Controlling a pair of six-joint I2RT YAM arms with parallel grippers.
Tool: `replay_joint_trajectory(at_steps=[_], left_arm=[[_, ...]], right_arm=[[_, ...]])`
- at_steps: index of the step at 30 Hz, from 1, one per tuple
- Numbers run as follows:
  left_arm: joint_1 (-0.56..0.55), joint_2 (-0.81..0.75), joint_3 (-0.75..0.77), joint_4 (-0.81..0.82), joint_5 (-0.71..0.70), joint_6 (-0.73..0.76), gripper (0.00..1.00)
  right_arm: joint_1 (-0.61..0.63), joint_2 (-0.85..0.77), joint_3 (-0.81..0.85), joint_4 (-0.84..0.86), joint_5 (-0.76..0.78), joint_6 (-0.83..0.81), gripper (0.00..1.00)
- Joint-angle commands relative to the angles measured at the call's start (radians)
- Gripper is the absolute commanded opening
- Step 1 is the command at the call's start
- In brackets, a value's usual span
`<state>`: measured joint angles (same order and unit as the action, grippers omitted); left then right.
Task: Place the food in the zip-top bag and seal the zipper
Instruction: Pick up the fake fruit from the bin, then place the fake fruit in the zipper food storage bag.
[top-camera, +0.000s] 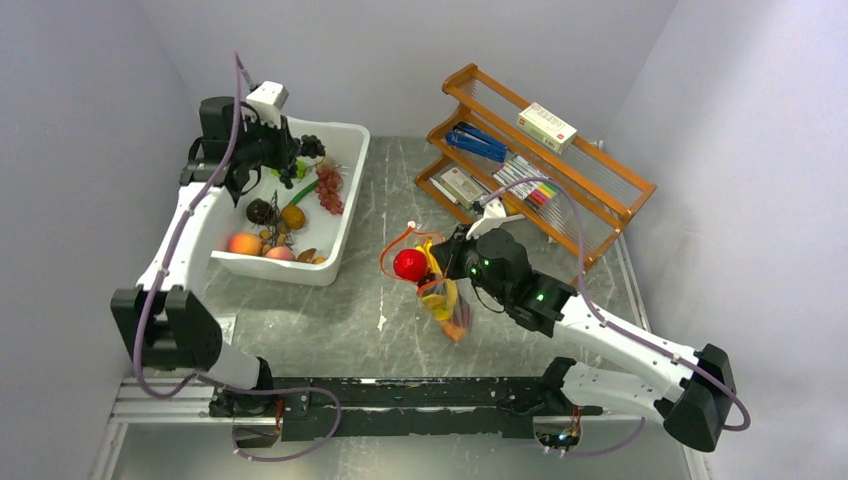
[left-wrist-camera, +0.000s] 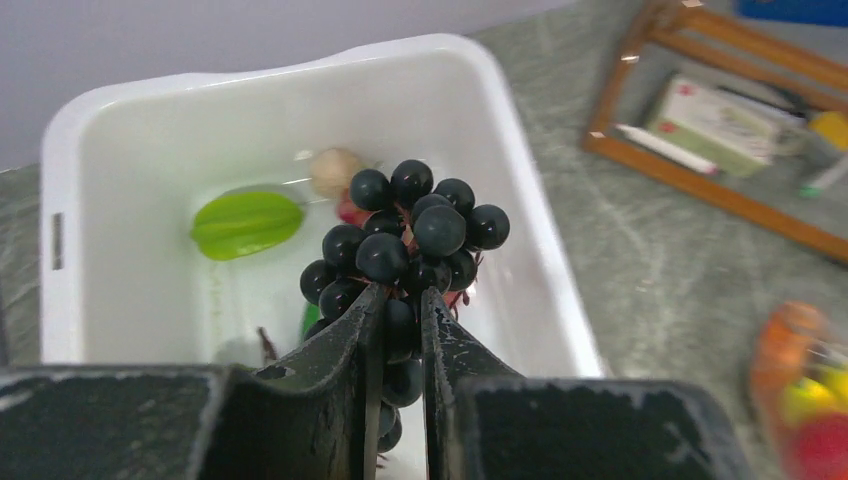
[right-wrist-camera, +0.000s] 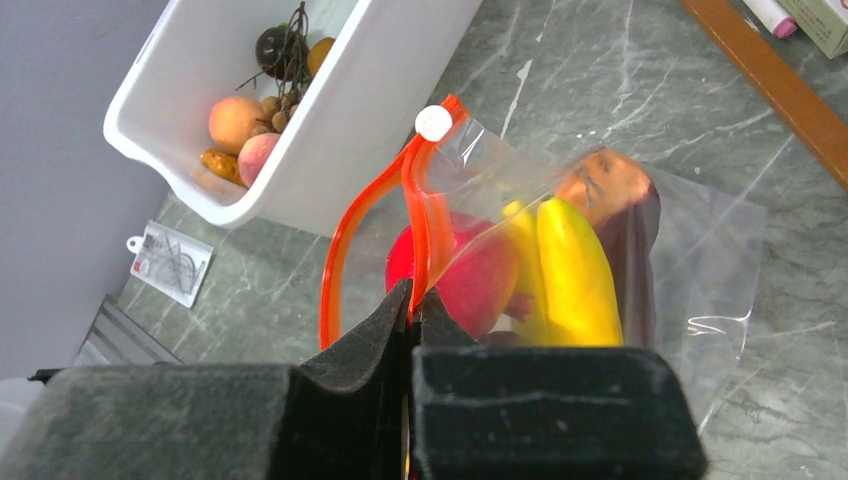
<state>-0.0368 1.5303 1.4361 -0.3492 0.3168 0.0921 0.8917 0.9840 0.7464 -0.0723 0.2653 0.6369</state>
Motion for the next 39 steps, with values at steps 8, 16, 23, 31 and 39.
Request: replay_joint_trajectory(at_steps=[8,16,23,31,39], left_arm=[[-0.011,-0.258,-0.234,0.116,0.444,-0.384,0.12],[-0.039,-0.324,-0.425,0.279,0.704,-0.726,0.12],[-0.101,-0.373,-0.497,0.339,0.704,-0.809,0.13],[-0.246,-0.298,-0.494,0.348,0.638,-0.862,0.15],[-0.373,-0.198,-0.421,0.21,0.506,-0.82,0.15]], right_arm=[[-0.003,0.05,0.051,0.105,0.04,0.05,0.0],[-0.002,0.087,0.067,0.136,0.045,0.02,0.0],[-0.003,0.119,0.086,0.146,0.035,0.016,0.0],[-0.003,0.121,0.091,0.159,0.049,0.019,0.0],[-0.004,0.111,0.06,0.199,0.069,0.041,0.0]])
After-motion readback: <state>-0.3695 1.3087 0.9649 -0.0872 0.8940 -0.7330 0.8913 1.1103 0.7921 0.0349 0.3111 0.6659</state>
